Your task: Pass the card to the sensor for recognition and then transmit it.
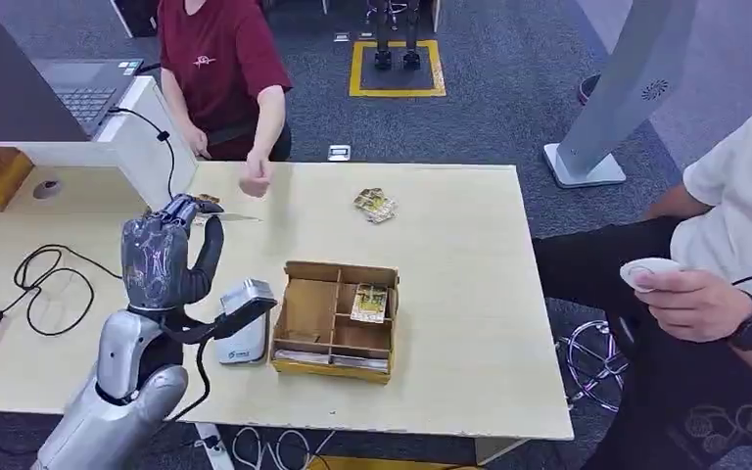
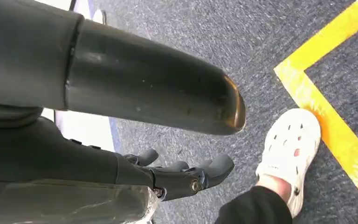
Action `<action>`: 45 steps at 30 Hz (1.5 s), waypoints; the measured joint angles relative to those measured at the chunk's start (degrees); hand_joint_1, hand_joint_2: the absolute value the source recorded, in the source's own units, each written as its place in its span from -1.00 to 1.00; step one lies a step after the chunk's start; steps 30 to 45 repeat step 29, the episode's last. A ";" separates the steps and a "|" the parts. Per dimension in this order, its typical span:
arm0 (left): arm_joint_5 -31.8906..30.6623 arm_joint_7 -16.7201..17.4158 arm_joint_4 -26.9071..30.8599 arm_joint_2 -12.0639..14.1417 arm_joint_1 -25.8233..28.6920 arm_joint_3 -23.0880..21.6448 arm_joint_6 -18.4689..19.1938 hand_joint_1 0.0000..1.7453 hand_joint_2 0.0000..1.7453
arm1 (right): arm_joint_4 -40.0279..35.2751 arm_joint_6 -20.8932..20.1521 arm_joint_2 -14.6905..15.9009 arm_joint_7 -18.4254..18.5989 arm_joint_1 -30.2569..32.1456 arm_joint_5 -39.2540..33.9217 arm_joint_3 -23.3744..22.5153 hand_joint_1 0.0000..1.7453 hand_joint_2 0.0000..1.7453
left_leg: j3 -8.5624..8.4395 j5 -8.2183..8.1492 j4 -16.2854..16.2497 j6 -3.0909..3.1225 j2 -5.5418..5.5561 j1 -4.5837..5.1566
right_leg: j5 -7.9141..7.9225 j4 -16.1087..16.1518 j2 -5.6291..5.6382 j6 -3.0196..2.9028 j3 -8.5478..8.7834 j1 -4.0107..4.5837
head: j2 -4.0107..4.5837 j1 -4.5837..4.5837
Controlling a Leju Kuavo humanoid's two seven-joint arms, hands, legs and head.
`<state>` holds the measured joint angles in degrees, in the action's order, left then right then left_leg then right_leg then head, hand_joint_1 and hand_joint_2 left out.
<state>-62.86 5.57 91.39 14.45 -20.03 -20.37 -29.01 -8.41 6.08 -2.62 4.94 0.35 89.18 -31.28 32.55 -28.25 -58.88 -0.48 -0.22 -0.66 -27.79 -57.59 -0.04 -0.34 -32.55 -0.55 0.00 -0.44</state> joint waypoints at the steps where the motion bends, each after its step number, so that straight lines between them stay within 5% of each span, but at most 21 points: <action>1: -0.33 0.51 -1.01 -0.02 -0.69 0.07 0.31 1.00 1.00 | 0.00 0.04 0.00 0.00 0.00 0.02 0.00 -1.00 -1.00 | 0.00 0.00 0.00 0.00 0.00 0.00 | 0.01 0.00 -0.01 -0.01 0.00 0.00 | 0.00 0.00; 8: -1.55 1.90 -7.52 -0.02 -2.83 1.09 0.94 1.00 1.00 | 0.00 0.15 0.00 -0.02 -0.01 0.04 0.20 -1.00 -1.00 | 0.01 0.02 0.00 -0.03 0.00 -0.01 | 0.00 0.00 0.01 -0.01 -0.02 0.00 | 0.00 0.02; 21: -1.55 2.04 -10.47 -0.02 -2.99 1.47 0.96 1.00 1.00 | 0.00 0.13 0.00 -0.02 0.01 0.04 0.50 -1.00 -1.00 | 0.02 0.02 0.00 -0.03 0.00 0.00 | 0.01 0.00 0.00 -0.01 -0.02 0.00 | 0.00 0.00; 23: -1.55 2.04 -10.56 -0.02 -3.00 1.51 0.96 0.78 1.00 | 0.00 0.15 0.00 -0.02 0.01 0.04 0.53 -1.00 -1.00 | 0.02 0.02 0.00 -0.03 0.00 0.00 | 0.01 0.00 0.00 -0.01 -0.02 0.00 | 0.00 0.00; 24: -1.53 2.04 -10.65 -0.02 -3.00 1.55 0.94 -0.98 1.00 | 0.00 0.15 0.00 -0.02 0.01 0.04 0.53 -1.00 -1.00 | 0.02 0.02 0.00 -0.03 0.00 -0.01 | 0.01 0.00 0.00 -0.01 -0.02 0.00 | 0.00 0.00; 45: -1.31 2.04 -10.71 -0.04 -2.99 1.81 0.16 -1.00 1.00 | 0.00 0.15 0.00 -0.02 0.01 0.04 0.59 -1.00 -1.00 | 0.02 0.02 0.00 -0.03 0.01 -0.01 | 0.00 0.00 0.00 -0.01 -0.02 0.00 | 0.00 0.00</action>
